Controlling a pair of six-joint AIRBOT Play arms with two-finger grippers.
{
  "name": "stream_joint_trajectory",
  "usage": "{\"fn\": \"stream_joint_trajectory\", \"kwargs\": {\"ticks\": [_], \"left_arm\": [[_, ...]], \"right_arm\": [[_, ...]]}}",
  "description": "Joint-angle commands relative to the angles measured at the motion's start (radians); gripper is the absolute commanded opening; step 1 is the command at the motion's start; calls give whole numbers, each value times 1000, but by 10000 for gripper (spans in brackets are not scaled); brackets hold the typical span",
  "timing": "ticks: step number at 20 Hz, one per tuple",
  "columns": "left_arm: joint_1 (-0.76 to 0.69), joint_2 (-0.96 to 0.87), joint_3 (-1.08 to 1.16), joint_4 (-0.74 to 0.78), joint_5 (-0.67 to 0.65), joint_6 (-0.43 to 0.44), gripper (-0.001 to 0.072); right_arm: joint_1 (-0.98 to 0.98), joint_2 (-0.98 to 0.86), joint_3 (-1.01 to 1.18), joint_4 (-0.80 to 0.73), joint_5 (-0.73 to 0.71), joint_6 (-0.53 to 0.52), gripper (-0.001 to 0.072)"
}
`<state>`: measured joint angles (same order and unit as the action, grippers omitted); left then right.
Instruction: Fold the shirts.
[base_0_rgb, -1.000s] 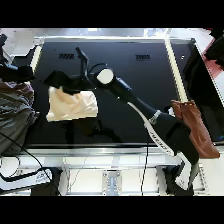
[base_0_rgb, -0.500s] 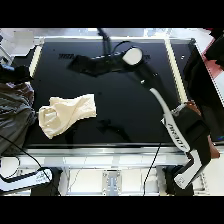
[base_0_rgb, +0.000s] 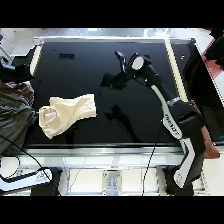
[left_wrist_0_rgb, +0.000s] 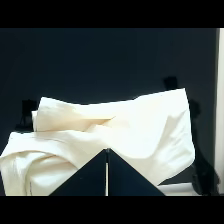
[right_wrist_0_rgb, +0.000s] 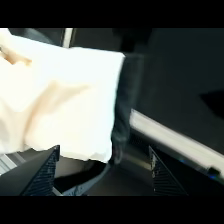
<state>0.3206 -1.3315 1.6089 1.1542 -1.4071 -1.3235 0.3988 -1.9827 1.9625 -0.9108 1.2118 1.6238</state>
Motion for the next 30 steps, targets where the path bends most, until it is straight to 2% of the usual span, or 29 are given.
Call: {"fn": "stream_joint_trajectory", "kwargs": {"ticks": [1, 6, 10, 15, 16, 20, 24, 30], "left_arm": [[1, -2, 0, -3, 4, 1, 8], [0, -4, 0, -4, 5, 1, 8], [-1, -4, 0, -4, 12, 1, 8], [-2, -4, 0, -3, 11, 5, 8], [-2, -4, 0, -4, 11, 5, 8], [-2, -4, 0, -4, 11, 5, 8], [-2, -3, 0, -3, 10, 5, 8], [-2, -4, 0, -3, 10, 5, 8]], "right_arm": [[-5, -127, -4, 124, 32, -23, 611], [9, -235, -3, 332, -12, -75, 611], [64, -259, -2, 396, -102, -97, 610], [128, -300, -1, 463, -129, -97, 610], [140, -303, -1, 481, -134, -99, 586], [169, -303, 18, 607, -138, -180, 35], [101, -249, 111, 523, -74, -197, 16], [-196, 38, 106, 37, 124, -72, 16]]}}
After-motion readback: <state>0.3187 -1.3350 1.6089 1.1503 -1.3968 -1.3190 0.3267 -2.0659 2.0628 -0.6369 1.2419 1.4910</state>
